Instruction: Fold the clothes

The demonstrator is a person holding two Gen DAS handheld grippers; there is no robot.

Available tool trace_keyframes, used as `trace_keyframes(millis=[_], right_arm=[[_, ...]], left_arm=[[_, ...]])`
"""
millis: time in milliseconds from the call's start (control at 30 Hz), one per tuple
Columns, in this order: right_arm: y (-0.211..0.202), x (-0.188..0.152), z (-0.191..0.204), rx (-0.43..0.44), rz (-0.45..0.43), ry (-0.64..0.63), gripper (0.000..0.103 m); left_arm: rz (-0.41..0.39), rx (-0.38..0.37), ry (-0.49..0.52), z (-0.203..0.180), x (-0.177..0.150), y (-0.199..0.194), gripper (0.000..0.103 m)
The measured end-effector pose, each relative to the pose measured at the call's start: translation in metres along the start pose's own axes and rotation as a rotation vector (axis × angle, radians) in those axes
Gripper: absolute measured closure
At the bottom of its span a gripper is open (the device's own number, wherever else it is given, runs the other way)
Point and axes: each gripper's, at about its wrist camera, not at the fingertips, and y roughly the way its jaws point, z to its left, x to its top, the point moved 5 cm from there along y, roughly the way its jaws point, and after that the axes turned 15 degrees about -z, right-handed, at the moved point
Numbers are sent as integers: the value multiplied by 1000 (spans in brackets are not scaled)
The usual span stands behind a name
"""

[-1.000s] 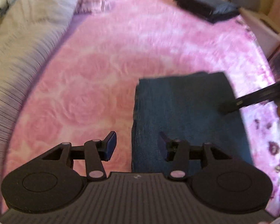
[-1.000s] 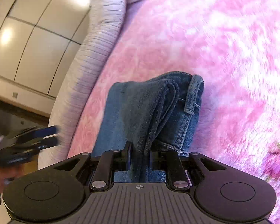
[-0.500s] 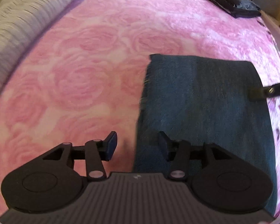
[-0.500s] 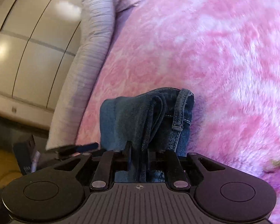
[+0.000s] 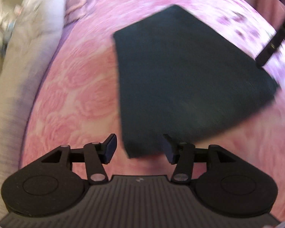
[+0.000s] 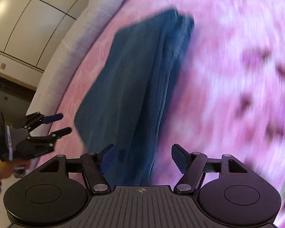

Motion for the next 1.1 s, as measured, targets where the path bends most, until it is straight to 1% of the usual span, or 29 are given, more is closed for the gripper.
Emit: trace_keyframes(millis=[67,133,200,233,300,367,433,467,500,533,567,600,633,667,767,867,967,1100], right_arm=[[2,-22,2,-1,25,15,31],[6,-35,5,12,31,4,30],[12,-44,9,32,27,-12,30],[16,-46,9,41,22,-13,30],[22,-44,9,65,2,-18,29],[27,-42,7,95,-11,-24,29],[30,-41,4,125,-18,-27,30],[31,-40,0,138,-17,-25,34],[31,-39,-3,152,-16,-23,42],[32,-39,-6,163,-12,-27,54],[31,-39,-8,176,0,-48,59],[29,-37,-9,198,11,-69,62],[28,-36,-10,220,23,-91,69],[28,-34,-11,244,36,-108,71],[30,-28,-14,319,92,-141,74],[23,-20,-16,367,129,-193,75],[-1,-12,-24,403,150,-259,75],[-48,-6,-39,414,165,-367,75]], left_arm=[[-23,4,99,-28,-8,-4,48],[-43,3,222,-53,-14,-3,46],[-62,23,353,-72,-19,2,46],[-69,31,405,-79,-21,6,46],[-82,69,551,-90,-27,17,46],[-77,100,682,-97,-36,31,45],[-97,150,749,-98,-39,42,45],[-107,176,782,-99,-41,48,46],[-117,201,816,-100,-43,53,47],[-119,221,835,-102,-43,58,49],[-122,241,854,-103,-43,62,58],[-112,245,859,-104,-43,66,61],[-103,248,864,-105,-44,70,67],[-93,257,862,-107,-43,71,70],[-58,303,844,-116,-36,68,77],[-12,329,800,-135,-20,55,79],[26,343,770,-173,-7,29,79],[71,347,680,-259,18,-19,80]])
